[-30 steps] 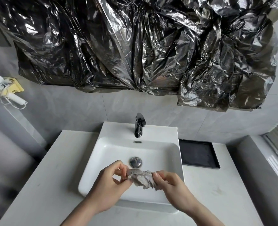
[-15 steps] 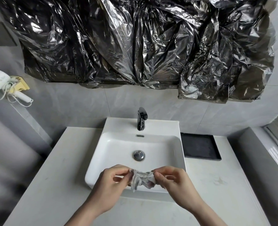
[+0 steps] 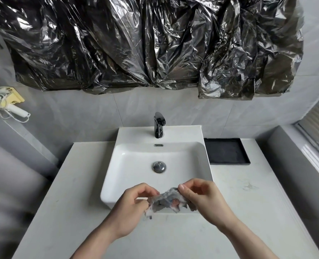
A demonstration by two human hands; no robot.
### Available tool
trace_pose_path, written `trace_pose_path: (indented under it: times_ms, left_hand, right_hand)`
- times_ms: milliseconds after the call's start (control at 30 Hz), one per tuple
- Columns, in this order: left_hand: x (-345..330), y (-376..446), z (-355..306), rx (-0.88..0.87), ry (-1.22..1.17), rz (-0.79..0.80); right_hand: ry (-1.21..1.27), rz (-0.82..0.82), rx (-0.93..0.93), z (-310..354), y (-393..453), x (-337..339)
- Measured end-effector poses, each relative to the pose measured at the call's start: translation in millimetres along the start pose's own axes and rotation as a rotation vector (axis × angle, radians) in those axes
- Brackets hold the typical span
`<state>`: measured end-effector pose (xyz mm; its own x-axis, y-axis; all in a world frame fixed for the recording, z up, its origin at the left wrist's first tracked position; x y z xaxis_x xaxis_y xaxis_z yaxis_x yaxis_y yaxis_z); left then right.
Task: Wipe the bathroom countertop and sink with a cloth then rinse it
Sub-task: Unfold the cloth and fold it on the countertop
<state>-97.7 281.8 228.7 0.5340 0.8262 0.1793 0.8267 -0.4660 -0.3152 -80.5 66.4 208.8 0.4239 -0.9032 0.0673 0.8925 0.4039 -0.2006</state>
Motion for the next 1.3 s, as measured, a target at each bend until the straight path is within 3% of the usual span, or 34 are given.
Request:
trace_pose_path:
  times_ms: [133, 267, 333, 500, 567, 700, 867, 1067, 1167, 1300]
  left_hand:
    - [-11.6, -4.6, 4.0, 0.048, 0.062, 0.113]
    - [-9.5, -14.8, 0.0, -0.046, 0.262, -0.047]
    - [-1.9, -23.6, -3.9, -0.055, 0.179, -0.125]
    - [7.1, -42.7, -6.1, -0.062, 0.035, -0.119]
    - [4.9, -47.9, -8.4, -0.074, 0.023, -0.089]
    - [-3.3, -54.4, -15.8, -0.121, 0.083, -0.015]
    - [-4.0, -58.2, -6.5, -0.120, 0.135, 0.066]
    - [-6.7, -64.9, 13.8, -0.025, 0.485, 0.185]
    - [-10.7, -62.4, 23.3, -0.011, 0.693, 0.144]
    - [-22.0, -52.3, 30.3, -0.057, 0.704, 0.082]
  right_hand:
    - [0.043, -0.030, 0.008, 3.2, -4.7, -10.5]
    - [0.045, -0.072, -0.040, 4.1, -15.3, -17.1]
    - [-0.052, -0.124, -0.082, 2.4, -21.3, -16.6]
    - [-0.228, -0.294, -0.112, 0.2, -42.7, -24.2]
    - [-0.239, -0.228, -0.109, 4.1, -50.3, -42.1]
    - [-0.055, 0.066, -0.080, 12.0, -58.1, -95.9]
    - [-0.172, -0.008, -0.018, 16.7, -69.0, -115.4]
    - [-0.077, -0.146, -0.043, 9.0, -94.0, -91.5]
    - [-0.172, -0.175, -0.053, 11.9, -104.0, -79.7]
    - [-0.253, -0.200, -0.061, 6.5, -111.8, -69.9]
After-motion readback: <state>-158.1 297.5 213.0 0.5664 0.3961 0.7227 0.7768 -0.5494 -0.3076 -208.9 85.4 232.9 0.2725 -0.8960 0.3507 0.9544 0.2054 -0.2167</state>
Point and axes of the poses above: each hand's wrist, its own y-axis towards the middle knuckle, its own x-axis out of the back of the hand, z = x × y, the point moved 6 cm from there along y, towards the middle knuckle, and after that the axes turned 15 degrees about z, right-handed, at the moved point
